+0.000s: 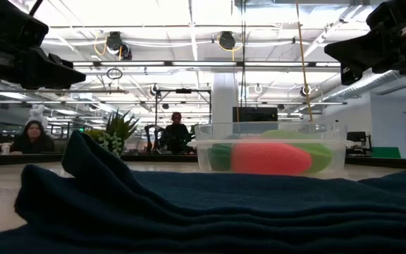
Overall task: Pick and placing Produce into tupperware
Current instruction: Return to Home Position
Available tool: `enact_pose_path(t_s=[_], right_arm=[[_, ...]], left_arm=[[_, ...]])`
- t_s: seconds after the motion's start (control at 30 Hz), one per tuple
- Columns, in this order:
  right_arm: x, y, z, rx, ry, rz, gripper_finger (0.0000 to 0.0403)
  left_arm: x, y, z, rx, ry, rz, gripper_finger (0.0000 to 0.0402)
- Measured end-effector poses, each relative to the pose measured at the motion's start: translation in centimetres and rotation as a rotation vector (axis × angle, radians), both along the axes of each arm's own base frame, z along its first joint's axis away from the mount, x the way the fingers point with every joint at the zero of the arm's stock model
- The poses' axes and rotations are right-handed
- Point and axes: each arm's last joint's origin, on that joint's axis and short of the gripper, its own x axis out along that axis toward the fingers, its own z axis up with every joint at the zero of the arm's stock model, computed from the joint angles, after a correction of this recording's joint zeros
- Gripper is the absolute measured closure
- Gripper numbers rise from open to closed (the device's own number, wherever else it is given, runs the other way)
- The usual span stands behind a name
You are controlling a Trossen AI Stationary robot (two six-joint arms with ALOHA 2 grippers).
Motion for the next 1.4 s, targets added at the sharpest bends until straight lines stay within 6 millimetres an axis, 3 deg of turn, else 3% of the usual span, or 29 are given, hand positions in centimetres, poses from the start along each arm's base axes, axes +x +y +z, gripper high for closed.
enact_pose_path(t_s=[0.6, 1.4], right_arm=[[-0.01, 0.00, 0.07, -0.050, -0.008, -0.003, 0.0403], [0.00, 0.00, 0.03, -0.051, -0.004, -0.002, 0.0403]], left_arm=[[-0.02, 0.01, -0.14, -0.093, 0.019, 0.017, 0.0401], [-0.02, 0.01, -0.14, -0.093, 0.018, 0.018, 0.0400]])
